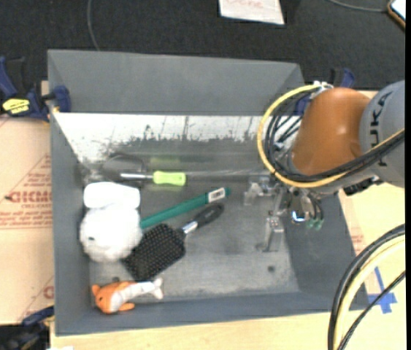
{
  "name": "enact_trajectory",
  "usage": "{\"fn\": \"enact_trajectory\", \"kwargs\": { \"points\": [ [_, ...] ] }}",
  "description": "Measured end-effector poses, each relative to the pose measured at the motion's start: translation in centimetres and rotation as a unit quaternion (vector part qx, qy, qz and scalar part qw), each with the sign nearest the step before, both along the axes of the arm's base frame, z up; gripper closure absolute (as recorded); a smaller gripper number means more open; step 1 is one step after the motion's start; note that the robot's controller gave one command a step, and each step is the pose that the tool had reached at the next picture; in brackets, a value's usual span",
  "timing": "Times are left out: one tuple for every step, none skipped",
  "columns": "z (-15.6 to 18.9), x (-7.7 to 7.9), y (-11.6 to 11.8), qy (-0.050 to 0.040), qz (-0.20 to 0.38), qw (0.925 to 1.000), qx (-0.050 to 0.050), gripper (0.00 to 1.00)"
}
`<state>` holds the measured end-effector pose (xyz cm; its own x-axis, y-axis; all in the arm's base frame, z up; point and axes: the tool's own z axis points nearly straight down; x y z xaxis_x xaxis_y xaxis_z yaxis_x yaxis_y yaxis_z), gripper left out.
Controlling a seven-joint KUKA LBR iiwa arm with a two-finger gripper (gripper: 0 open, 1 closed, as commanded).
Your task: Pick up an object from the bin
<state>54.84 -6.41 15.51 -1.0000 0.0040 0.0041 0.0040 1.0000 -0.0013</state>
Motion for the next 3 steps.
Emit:
{"fn": "enact_trajectory", "kwargs": {
  "points": [
    [0.5,0.2,0.0,-0.0038,0.001,1.0000,0.000,0.00],
    [-8.5,4.4,5.2,-0.0036,-0.023,0.9997,0.000,0.00],
    [-3.6,5.4,8.0,-0.0091,-0.014,0.9999,-0.001,0.00]
  ]
}}
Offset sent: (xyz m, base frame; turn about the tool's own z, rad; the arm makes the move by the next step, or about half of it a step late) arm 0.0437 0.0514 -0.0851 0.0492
